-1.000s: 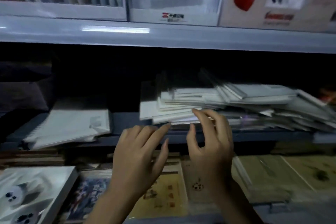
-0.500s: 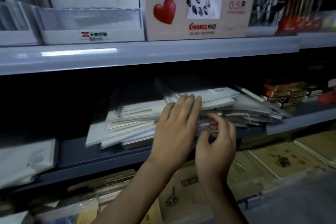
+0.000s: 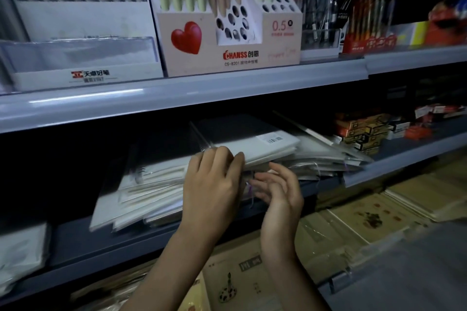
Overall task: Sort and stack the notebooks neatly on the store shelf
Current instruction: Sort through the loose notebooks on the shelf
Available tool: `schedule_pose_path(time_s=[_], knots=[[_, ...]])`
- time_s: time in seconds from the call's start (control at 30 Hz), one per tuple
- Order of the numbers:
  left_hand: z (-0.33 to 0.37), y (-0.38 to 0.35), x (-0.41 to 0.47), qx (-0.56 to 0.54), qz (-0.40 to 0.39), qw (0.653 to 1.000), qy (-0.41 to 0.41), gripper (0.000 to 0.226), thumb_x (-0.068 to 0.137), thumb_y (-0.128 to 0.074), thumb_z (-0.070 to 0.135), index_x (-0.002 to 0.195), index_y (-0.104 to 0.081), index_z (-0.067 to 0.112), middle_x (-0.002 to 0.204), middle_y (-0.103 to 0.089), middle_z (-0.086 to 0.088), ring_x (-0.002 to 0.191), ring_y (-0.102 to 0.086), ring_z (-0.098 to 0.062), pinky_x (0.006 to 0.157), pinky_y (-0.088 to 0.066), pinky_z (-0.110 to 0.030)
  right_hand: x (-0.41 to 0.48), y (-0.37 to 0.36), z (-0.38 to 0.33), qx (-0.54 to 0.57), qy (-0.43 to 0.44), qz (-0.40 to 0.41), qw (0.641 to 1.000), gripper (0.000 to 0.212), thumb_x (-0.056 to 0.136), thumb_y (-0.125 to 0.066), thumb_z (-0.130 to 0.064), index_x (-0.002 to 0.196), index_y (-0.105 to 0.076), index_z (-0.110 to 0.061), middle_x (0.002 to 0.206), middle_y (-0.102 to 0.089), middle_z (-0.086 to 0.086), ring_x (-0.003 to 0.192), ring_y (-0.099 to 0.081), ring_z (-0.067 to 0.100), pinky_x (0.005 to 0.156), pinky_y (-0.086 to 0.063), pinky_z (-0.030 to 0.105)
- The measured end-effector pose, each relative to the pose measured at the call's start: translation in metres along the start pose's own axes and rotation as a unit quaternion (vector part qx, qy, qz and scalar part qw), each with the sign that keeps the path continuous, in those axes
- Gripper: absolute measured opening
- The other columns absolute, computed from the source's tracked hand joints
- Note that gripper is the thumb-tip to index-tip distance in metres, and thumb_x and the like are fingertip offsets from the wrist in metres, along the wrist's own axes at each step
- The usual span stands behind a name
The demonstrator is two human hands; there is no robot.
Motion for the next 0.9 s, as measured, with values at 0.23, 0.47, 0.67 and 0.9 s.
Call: schedule_pose_path(time_s=[0.23, 0.47, 0.67, 0.9], knots=[[-0.022, 0.028, -0.006, 0.013, 0.008, 0.999, -0.033, 0.032, 0.086, -0.078, 0.005, 0.117, -0.074, 0.008, 0.094, -0.061, -0.012, 0.086, -0.049, -0.031, 0.076, -0.033, -0.042, -0.008, -0.015, -0.005, 0.163, -0.134, -0.099, 0.973, 0.058, 0.101, -0.041, -0.054, 0.133, -0.058, -0.009, 0.097, -0.072, 0.025, 0.081, -0.071, 0.038, 0.065, -0.05, 0.039], [-0.08, 0.067, -0.064, -0.033, 0.024, 0.999, 0.022, 0.031, 0.095, -0.068, 0.004, 0.124, -0.077, 0.009, 0.112, -0.066, -0.014, 0.097, -0.062, -0.033, 0.075, -0.046, -0.043, -0.034, -0.036, -0.006, 0.103, -0.151, -0.206, 0.961, 0.083, 0.084, -0.06, -0.074, 0.14, -0.055, -0.012, 0.11, -0.072, 0.029, 0.075, -0.074, 0.037, 0.048, -0.052, 0.028], [-0.119, 0.089, -0.1, -0.191, -0.015, 0.969, 0.153, 0.027, 0.101, -0.068, 0.007, 0.126, -0.074, 0.016, 0.133, -0.052, -0.004, 0.121, -0.059, -0.016, 0.097, -0.051, -0.032, -0.063, -0.057, 0.005, 0.088, -0.167, -0.297, 0.936, 0.045, 0.086, -0.056, -0.011, 0.131, -0.062, -0.009, 0.116, -0.073, 0.023, 0.08, -0.075, 0.043, 0.047, -0.055, 0.026], [-0.175, 0.074, -0.175, -0.542, 0.045, 0.635, 0.548, 0.058, 0.093, -0.066, 0.029, 0.149, -0.054, 0.035, 0.121, -0.075, -0.008, 0.103, -0.076, -0.023, 0.08, -0.062, -0.032, -0.081, -0.075, 0.021, -0.005, -0.169, -0.336, 0.927, 0.05, 0.085, -0.056, -0.003, 0.133, -0.058, -0.017, 0.115, -0.074, 0.02, 0.082, -0.074, 0.049, 0.046, -0.053, 0.027]])
Point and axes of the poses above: each hand's wrist, its own x-axis towards the middle knuckle, its own y-axis out of the back of the hand, z = x × y, the point moved 9 cm from there along x, towards the middle knuckle
